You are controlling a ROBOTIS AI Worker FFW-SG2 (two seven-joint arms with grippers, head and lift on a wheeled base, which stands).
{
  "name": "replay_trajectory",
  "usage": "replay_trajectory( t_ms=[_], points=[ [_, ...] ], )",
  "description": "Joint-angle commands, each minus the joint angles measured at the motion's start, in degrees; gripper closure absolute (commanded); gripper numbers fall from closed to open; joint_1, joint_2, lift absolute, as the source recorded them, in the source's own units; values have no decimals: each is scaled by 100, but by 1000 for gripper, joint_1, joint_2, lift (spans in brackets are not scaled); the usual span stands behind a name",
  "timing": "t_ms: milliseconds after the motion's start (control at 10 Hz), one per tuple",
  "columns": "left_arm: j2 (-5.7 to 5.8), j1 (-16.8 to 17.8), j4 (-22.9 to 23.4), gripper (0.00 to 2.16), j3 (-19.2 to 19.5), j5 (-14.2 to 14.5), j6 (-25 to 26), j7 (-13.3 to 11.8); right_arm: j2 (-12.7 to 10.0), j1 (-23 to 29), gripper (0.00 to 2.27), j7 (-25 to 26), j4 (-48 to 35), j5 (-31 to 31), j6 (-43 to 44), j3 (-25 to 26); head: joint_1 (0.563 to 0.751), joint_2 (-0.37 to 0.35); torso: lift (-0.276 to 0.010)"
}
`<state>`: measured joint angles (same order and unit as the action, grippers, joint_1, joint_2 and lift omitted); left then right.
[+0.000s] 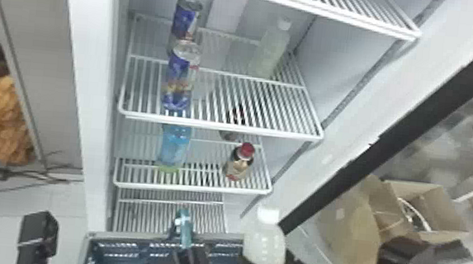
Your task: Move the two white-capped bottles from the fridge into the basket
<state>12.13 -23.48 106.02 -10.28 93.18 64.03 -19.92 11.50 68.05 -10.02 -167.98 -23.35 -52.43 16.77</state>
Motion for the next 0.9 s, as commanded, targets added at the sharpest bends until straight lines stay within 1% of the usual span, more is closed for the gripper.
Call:
replay_trajectory(
  t_ms=[0, 100, 200, 500, 800],
  points=[
    [0, 0, -21, 1185, -1, -6, 9, 5, 28, 57, 831, -26, -40, -30, -593, 94, 695, -350, 0],
    [0, 0, -21, 1185, -1, -6, 9, 5, 54, 57, 831, -35, -40, -53, -944, 128, 695, -350, 0],
    [0, 0, -21, 1185, -1, -6, 9, 5, 63, 1, 831, -44, -40, -75, -1113, 116, 695, -350, 0],
    [0, 14, -35, 1185, -1, 6, -5, 5, 63, -252, 831, -114, -40, -144, -1085, -32, 695, -350, 0],
    [0, 14, -21, 1185, 11, 6, 9, 5, 63, -336, 797, -149, -40, -167, -1057, -112, 695, -350, 0]
  ],
)
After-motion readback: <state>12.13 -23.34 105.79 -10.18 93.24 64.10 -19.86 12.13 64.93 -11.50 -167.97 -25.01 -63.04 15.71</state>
